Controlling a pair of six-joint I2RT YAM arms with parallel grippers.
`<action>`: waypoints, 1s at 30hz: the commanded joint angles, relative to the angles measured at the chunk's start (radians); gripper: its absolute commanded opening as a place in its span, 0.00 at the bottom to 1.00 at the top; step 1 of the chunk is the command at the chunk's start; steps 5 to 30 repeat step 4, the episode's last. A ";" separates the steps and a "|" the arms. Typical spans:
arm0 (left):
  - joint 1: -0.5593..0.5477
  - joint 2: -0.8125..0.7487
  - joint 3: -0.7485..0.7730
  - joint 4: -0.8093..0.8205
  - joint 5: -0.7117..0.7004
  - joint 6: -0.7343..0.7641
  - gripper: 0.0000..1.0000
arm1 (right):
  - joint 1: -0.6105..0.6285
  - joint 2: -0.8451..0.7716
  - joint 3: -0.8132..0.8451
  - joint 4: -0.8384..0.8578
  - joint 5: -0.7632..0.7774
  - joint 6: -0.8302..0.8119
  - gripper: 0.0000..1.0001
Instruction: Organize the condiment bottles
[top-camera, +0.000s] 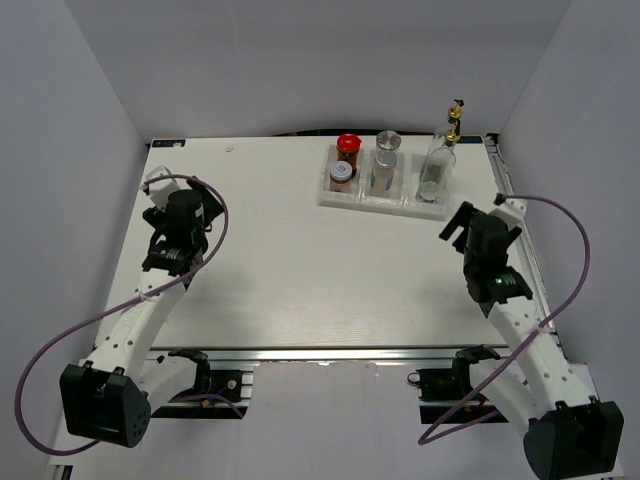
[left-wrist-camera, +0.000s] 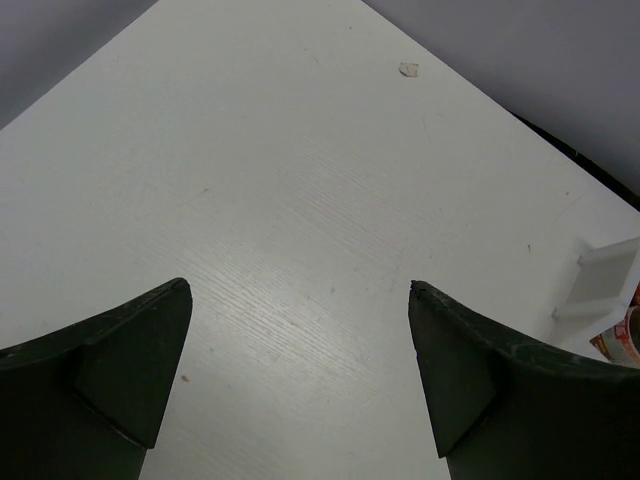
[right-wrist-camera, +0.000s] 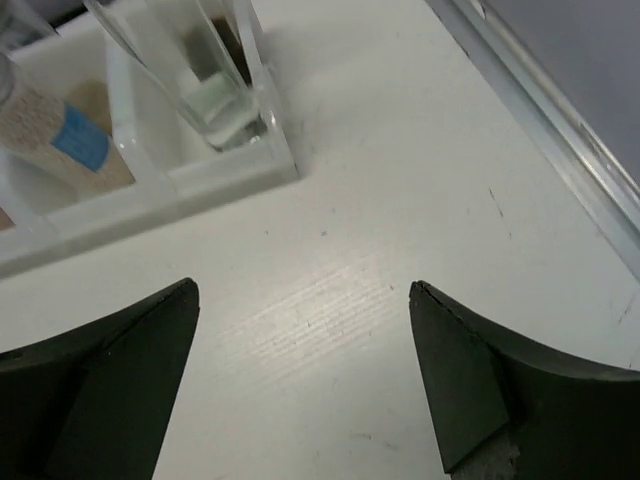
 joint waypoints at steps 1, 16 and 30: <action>0.006 -0.075 -0.041 0.048 0.029 0.025 0.98 | -0.005 -0.100 -0.046 0.019 0.014 0.071 0.89; 0.007 -0.103 -0.049 0.036 0.034 0.028 0.98 | -0.005 -0.141 -0.083 0.053 -0.005 0.062 0.89; 0.007 -0.103 -0.049 0.036 0.034 0.028 0.98 | -0.005 -0.141 -0.083 0.053 -0.005 0.062 0.89</action>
